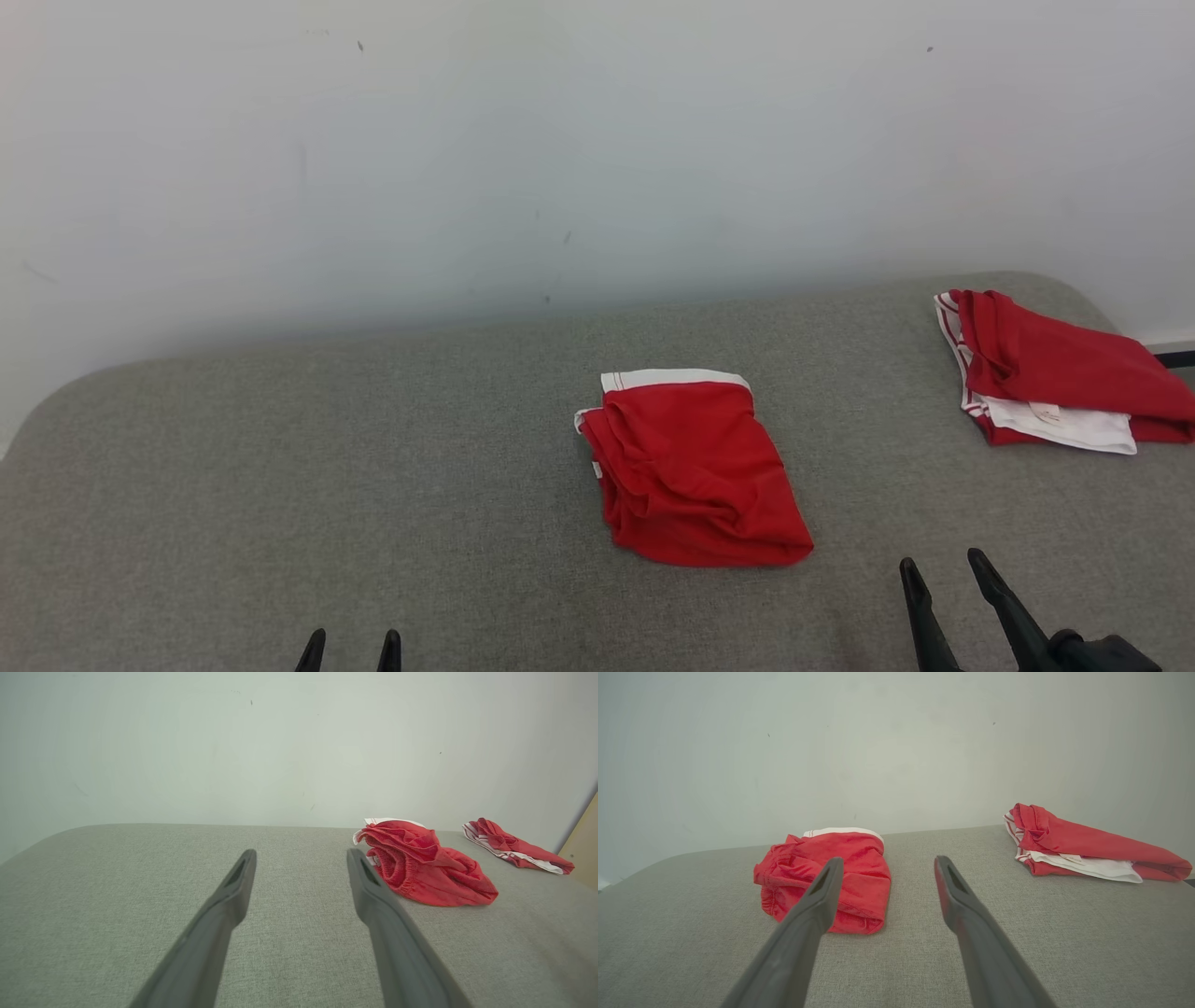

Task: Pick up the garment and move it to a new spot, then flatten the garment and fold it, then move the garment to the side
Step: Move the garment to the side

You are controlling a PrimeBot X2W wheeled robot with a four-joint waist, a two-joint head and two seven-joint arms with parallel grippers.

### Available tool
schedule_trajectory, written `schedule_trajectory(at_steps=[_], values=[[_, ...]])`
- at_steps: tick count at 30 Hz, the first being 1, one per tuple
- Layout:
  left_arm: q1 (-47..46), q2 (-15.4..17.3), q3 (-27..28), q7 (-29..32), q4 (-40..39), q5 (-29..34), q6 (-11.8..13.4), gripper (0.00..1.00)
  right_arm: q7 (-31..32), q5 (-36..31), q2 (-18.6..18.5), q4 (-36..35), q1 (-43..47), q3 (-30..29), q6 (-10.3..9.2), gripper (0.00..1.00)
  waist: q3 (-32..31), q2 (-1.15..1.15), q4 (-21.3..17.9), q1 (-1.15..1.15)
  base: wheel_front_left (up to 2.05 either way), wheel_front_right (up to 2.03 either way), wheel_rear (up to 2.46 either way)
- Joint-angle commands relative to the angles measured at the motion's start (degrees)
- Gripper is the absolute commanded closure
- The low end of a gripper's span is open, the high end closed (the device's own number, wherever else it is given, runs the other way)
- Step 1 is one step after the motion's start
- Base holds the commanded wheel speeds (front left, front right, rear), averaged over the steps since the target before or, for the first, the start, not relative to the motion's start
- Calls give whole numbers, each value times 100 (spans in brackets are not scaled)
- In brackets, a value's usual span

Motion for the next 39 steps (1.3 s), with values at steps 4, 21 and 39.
schedule_trajectory(at_steps=[4, 21, 39], values=[[66, 2, -24, -19, 15, 70, -1, 0, -22, -45, 9, 10, -2, 18, -1, 0, 10, 0, 20, 0, 0, 0, 0], [-244, 2, -387, -19, -93, 208, -127, 0, -21, 2483, -156, 1865, -1726, 973, -1, 0, 498, 0, 344, 0, 0, 0, 0], [-906, 3, -871, -19, -167, 270, -241, 0, 252, 4775, -845, 3441, -3683, 2298, -1, 0, 1612, 0, 898, 0, 0, 0, 0]])
